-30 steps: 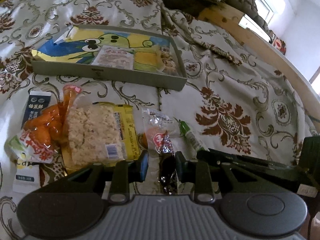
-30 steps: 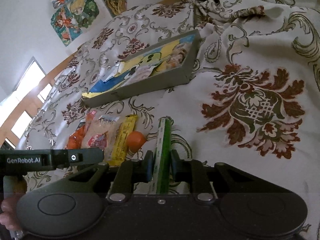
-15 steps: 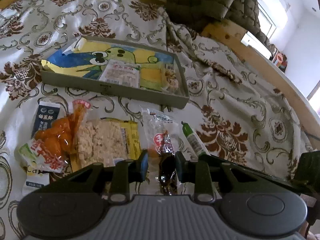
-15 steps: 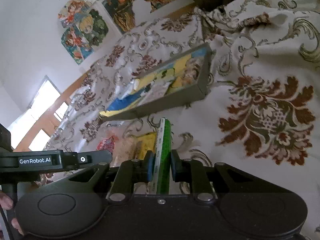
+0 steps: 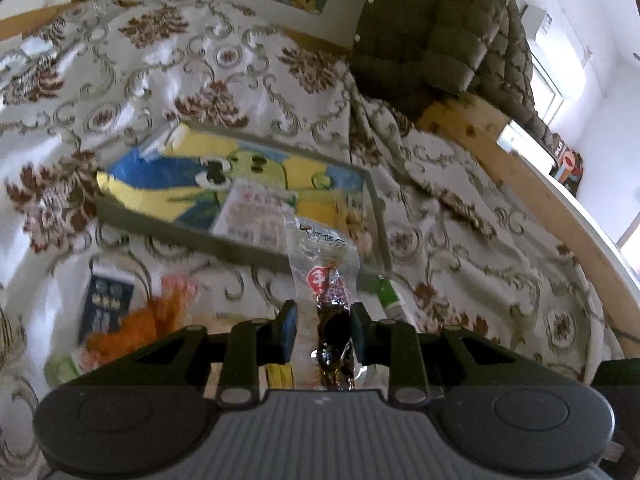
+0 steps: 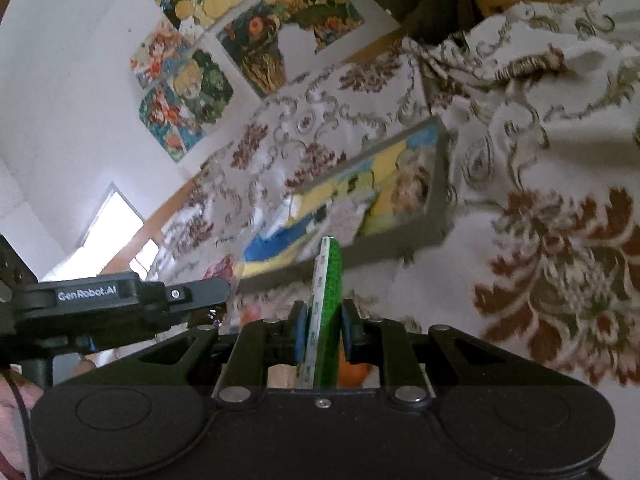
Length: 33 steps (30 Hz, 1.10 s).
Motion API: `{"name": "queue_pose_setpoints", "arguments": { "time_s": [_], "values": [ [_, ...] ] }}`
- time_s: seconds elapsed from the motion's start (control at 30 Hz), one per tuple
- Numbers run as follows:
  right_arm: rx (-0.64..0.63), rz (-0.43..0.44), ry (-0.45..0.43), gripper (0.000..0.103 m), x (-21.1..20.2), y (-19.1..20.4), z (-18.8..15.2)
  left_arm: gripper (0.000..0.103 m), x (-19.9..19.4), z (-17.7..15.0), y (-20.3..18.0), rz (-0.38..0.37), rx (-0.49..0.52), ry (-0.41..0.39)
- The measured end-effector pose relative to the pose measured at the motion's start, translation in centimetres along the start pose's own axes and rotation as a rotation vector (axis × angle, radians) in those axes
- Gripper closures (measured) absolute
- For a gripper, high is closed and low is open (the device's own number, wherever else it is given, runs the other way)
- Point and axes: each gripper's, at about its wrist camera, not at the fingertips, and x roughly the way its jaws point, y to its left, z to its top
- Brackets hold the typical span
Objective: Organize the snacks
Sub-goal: 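Carry the green marker into the grey tray with the right tool while the left tool carries the candy there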
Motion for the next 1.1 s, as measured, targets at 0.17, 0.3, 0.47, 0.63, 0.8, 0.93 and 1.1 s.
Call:
{"name": "queue_pose_setpoints", "arguments": {
  "time_s": [0.17, 0.3, 0.47, 0.63, 0.8, 0.93, 1.1],
  "values": [
    [0.019, 0.022, -0.077, 0.084, 2.2, -0.2, 3.4, 0.072, 1.8, 2.6, 0.1, 0.012, -0.001, -0.047],
    [0.032, 0.026, -0.114, 0.084, 5.4, -0.8, 6.0, 0.072, 4.3, 4.8, 0.5, 0.011, -0.013, -0.082],
    [0.025, -0.006, -0.144, 0.084, 9.9, -2.0, 8.3, 0.072, 8.9, 7.9, 1.1, 0.022, -0.010, -0.105],
    [-0.009, -0.061, -0.189, 0.084, 12.9, -3.5, 8.9, 0.072, 13.5, 9.2, 2.3, 0.058, -0.002, -0.090],
    [-0.032, -0.104, -0.164, 0.084, 15.2, -4.6, 8.5, 0.072, 17.0, 9.1, 3.6, 0.077, -0.019, -0.054],
    [-0.095, -0.143, -0.133, 0.084, 16.3, -4.2, 7.6, 0.072, 18.5, 8.8, 4.0, 0.079, -0.035, -0.039],
    [-0.212, -0.201, -0.133, 0.083, 16.9, -2.7, 7.0, 0.072, 19.6, 8.3, 3.8, 0.107, -0.026, -0.022]
  ]
}}
